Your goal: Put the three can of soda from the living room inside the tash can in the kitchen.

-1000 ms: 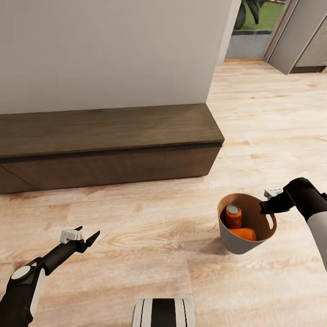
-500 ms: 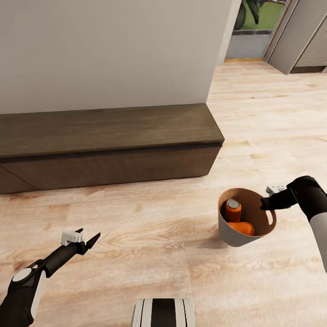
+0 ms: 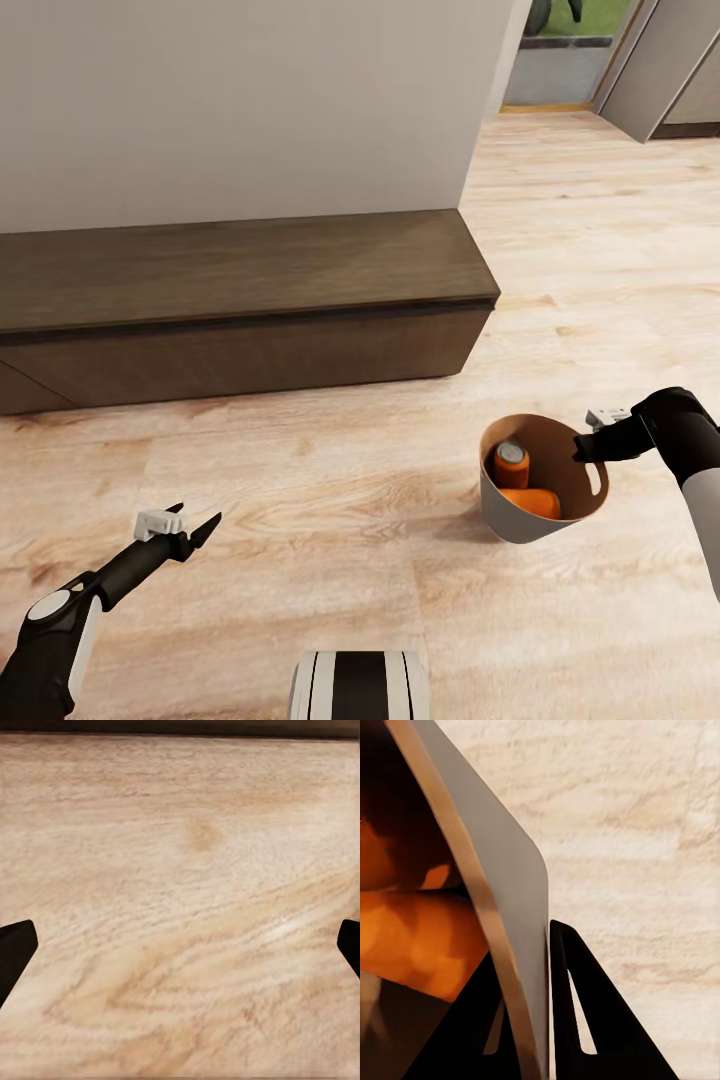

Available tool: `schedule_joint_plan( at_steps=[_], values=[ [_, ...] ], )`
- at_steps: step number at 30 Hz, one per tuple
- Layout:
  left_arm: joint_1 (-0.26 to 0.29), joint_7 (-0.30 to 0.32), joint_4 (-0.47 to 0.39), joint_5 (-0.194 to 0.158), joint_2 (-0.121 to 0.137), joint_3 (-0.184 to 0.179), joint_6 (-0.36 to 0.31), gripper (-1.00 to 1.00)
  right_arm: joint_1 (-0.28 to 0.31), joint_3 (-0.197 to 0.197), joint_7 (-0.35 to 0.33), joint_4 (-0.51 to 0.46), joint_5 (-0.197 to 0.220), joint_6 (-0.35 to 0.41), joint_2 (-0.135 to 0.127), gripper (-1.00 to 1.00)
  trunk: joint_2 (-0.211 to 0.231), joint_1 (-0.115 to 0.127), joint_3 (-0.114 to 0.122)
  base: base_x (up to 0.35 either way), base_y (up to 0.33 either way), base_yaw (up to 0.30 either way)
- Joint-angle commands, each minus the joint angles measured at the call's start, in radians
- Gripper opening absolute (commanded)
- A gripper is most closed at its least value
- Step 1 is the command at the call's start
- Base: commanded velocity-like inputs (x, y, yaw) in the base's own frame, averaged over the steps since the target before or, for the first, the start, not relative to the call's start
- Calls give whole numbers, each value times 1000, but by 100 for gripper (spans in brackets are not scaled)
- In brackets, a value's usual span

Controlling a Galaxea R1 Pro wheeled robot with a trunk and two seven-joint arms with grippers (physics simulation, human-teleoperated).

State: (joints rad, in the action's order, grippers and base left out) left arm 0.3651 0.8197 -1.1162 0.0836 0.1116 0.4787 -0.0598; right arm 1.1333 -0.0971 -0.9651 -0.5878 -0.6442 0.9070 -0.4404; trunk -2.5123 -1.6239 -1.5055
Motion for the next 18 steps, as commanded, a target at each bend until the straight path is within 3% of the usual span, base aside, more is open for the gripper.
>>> schedule_joint_plan(
  at_steps=[1, 12, 18],
  values=[
    [0, 0, 0, 0, 0, 0, 0, 100, 0, -1, -6, 0, 14, 10, 0, -100, 0, 0, 0, 0, 0, 0],
    [0, 0, 0, -1, 0, 0, 0, 100, 0, -1, -7, 0, 14, 9, 0, -100, 0, 0, 0, 0, 0, 0],
    [0, 0, 1, 0, 0, 0, 0, 100, 0, -2, -22, 0, 12, -20, 0, -100, -1, -3, -23, 0, 0, 0]
  ],
)
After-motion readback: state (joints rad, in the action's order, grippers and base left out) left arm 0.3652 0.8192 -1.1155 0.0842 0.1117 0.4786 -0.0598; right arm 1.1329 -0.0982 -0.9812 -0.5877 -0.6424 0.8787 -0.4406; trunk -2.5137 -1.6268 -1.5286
